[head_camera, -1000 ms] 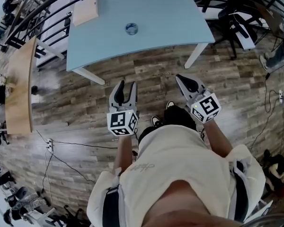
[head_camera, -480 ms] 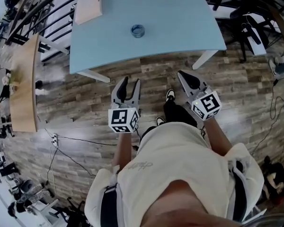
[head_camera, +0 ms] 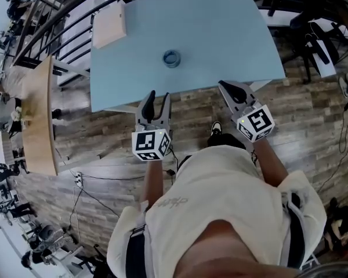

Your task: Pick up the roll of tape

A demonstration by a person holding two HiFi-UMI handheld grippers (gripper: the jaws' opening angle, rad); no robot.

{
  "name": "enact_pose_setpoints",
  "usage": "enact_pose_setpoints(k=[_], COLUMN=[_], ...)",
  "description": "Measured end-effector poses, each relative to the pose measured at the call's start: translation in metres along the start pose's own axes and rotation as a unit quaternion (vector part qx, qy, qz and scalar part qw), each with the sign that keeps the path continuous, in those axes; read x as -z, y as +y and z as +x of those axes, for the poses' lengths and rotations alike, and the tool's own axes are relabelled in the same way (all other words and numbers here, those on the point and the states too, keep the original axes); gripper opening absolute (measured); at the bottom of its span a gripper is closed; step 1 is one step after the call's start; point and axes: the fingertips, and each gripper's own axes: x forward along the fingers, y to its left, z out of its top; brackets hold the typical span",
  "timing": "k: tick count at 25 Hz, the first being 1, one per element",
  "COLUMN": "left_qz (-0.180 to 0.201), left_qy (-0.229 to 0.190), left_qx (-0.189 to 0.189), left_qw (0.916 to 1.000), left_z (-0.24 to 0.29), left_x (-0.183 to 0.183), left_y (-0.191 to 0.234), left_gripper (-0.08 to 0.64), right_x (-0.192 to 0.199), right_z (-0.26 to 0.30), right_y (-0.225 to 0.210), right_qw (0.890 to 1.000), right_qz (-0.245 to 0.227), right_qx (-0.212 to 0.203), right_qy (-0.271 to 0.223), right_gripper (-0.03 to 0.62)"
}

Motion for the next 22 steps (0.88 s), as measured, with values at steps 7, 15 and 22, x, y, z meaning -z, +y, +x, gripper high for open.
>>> enact_pose_setpoints(k=[7,15,22], left_qz=[-0.003,-0.023,-0.026], left_qy=[0.012,0.015,0.014], left_qx=[-0.026,-0.029,-0.005], left_qw=[0.9996,0.9992,0.9996], left_z=[0.051,0.082,0.113], left_x=[0.009,0.012,0.006], left_y=[0.021,0.028,0.062], left_gripper=[0.192,0.192,0.192], right_x=[0.008,0.021,0.017], right_z=[0.031,0.051,0.087], right_y=[-0.055,-0.073,-0.074], right_qw=[1.000,1.000,0.997], right_qz=[0.000,0.017,0.072], right_qx=[-0.004,-0.015,-0.015], right_qy=[0.003,0.019,0.016], right_gripper=[0.006,0.006,0.005])
